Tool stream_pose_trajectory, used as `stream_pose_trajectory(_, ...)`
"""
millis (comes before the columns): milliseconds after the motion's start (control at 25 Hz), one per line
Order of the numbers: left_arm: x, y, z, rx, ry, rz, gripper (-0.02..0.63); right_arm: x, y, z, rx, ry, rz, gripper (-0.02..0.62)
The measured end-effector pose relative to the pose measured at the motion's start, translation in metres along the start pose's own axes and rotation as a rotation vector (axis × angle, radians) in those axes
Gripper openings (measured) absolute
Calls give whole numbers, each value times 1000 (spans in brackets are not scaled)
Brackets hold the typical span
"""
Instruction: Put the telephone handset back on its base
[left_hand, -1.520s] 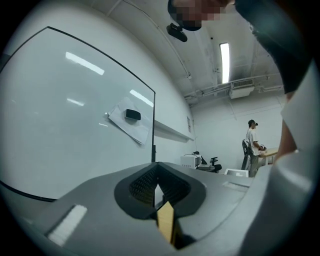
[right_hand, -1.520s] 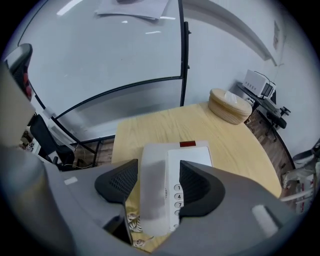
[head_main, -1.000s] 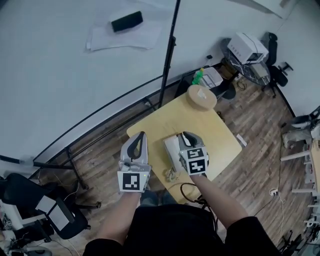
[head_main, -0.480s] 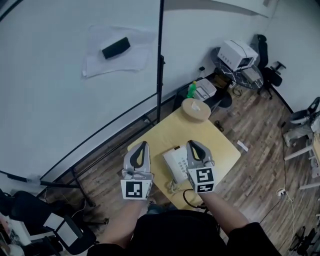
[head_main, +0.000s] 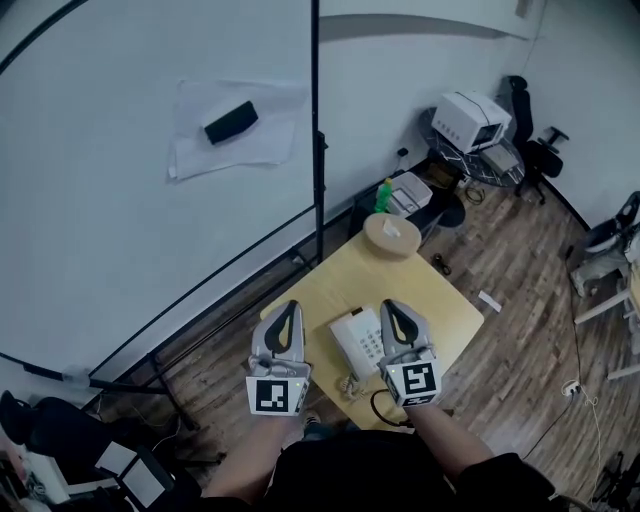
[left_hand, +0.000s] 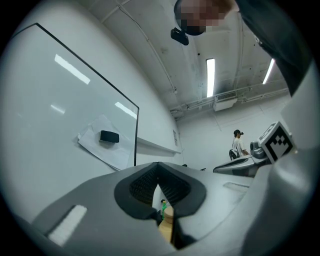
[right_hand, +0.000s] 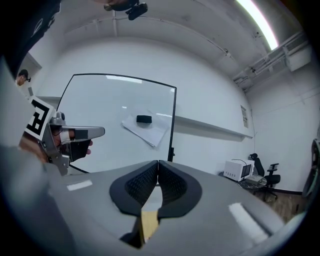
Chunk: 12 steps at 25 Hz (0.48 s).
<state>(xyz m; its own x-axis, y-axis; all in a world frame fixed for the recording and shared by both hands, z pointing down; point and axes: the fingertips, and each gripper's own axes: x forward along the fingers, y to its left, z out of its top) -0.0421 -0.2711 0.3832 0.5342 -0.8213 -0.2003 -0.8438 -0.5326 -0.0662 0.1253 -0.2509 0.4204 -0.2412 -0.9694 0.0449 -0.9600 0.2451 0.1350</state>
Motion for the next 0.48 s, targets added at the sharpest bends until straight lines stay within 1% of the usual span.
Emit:
stream_pose_trajectory(160,-1,-3,1,8,-14,-1,0,0,2,-3,11,5,-1,9)
stream_pose_trajectory(280,-3,-5,0,-1,6,0,0,-2,4,-5,10,4,4,9)
stream_pose_trajectory(480,-4,-3,2,-2,14,6,0,0,9,-8,-4,20,21,8)
